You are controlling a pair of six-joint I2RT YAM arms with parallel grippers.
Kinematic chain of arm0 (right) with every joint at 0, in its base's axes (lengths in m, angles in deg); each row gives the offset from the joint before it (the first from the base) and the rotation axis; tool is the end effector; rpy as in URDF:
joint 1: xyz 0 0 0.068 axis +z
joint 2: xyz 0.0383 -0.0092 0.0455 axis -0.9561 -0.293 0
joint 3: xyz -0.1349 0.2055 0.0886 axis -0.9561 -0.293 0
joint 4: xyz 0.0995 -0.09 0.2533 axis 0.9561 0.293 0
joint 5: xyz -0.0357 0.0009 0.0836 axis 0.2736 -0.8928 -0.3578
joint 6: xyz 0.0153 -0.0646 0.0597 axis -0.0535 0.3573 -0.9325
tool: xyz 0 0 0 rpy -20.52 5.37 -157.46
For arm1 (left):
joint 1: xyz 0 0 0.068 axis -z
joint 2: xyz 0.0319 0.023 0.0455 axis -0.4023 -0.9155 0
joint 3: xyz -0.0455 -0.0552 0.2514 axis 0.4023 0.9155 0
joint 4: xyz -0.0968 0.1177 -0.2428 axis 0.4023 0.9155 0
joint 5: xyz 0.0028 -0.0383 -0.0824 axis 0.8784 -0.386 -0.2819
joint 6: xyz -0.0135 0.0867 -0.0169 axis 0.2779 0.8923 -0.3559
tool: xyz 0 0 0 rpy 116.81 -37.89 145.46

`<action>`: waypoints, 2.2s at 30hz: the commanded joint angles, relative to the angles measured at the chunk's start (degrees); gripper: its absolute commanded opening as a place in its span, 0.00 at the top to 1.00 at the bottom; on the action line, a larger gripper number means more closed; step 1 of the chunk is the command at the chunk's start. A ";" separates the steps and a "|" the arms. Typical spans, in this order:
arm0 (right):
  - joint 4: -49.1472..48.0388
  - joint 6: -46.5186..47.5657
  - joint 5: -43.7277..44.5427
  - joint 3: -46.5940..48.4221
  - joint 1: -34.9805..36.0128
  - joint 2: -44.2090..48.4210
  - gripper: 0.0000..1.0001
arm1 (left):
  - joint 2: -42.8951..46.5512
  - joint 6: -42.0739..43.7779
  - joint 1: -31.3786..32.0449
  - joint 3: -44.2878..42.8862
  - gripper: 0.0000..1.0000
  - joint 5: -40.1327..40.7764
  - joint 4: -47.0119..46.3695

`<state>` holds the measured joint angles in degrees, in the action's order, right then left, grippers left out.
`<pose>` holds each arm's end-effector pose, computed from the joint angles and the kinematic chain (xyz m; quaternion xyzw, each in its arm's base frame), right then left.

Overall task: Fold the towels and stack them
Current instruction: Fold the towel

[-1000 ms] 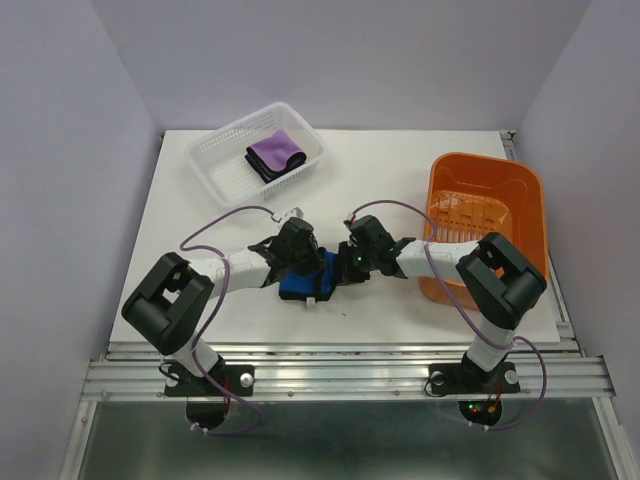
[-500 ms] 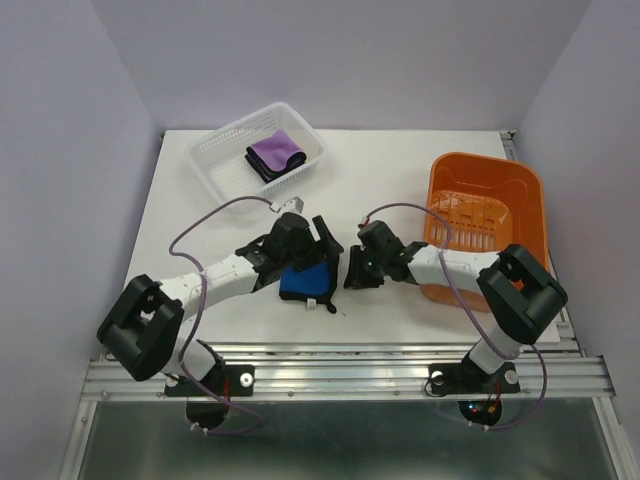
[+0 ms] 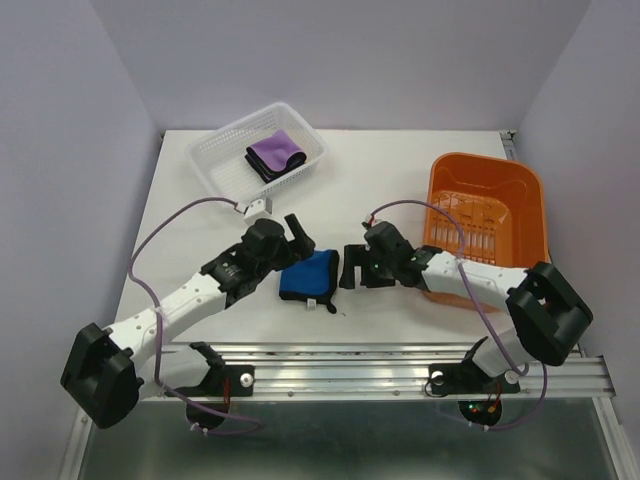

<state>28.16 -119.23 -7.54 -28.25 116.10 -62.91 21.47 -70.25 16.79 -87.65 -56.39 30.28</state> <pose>0.2441 0.2372 0.1257 -0.0695 0.9374 0.2451 0.2376 0.2527 -0.1945 0.2211 -0.0994 0.8463 -0.2920 0.4342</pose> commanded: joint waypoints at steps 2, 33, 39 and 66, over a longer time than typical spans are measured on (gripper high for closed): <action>-2.10 3.57 -0.28 5.30 2.04 -3.87 0.09 | 5.81 -0.74 -2.28 5.29 0.01 3.64 3.84; 0.81 29.86 3.06 31.15 -0.42 -26.91 0.17 | 3.90 -10.50 -3.68 20.87 0.49 -4.46 -8.47; -2.80 25.73 2.36 21.84 -0.59 -23.49 0.26 | -2.34 -7.43 -5.88 16.21 0.53 -1.73 -7.59; -9.22 3.05 4.12 3.37 0.55 -9.86 0.38 | 0.54 0.40 -8.43 13.91 0.20 -4.36 -8.73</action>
<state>19.39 -113.87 -5.14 -23.18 116.16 -75.41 16.91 -68.66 8.64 -76.46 -60.04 21.74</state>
